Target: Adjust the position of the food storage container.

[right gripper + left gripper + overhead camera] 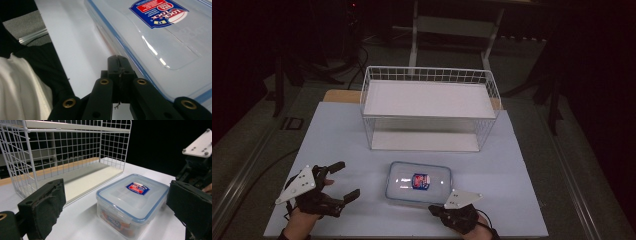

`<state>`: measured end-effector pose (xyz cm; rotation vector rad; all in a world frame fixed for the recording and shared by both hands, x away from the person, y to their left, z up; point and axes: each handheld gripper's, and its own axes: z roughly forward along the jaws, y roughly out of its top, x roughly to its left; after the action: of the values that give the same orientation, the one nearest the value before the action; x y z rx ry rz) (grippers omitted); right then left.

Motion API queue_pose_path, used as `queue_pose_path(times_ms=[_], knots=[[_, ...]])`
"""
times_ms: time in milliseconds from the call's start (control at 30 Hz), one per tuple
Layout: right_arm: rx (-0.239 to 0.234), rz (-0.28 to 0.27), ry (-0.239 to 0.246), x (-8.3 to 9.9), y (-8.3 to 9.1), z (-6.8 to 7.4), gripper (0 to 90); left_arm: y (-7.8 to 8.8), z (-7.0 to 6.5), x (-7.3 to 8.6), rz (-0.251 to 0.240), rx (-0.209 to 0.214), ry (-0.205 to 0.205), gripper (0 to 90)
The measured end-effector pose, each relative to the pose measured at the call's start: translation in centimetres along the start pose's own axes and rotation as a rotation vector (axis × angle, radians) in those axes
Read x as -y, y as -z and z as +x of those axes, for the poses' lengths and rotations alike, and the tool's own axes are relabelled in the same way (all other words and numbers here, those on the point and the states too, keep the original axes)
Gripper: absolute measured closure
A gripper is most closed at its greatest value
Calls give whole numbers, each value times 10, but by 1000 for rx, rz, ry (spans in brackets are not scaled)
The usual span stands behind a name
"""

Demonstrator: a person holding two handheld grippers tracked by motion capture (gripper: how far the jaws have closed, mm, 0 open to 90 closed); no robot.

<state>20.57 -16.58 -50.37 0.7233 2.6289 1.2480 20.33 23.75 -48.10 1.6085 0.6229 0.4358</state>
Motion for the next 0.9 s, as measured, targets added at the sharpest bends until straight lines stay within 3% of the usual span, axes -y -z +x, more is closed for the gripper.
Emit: queue_pose_path(times_ms=[267,567,800,900], knots=[[42,-8,-7,-4,-4,-5,900,0,0,0,2,2,0,25],[-15,1,19,-9,-17,-4,899,0,0,0,4,4,-3,25],[-23,23,79,-14,-28,-1,900,-1,-1,0,6,6,-5,25],[-24,37,66,-14,-33,-2,899,0,0,0,6,4,-6,26]])
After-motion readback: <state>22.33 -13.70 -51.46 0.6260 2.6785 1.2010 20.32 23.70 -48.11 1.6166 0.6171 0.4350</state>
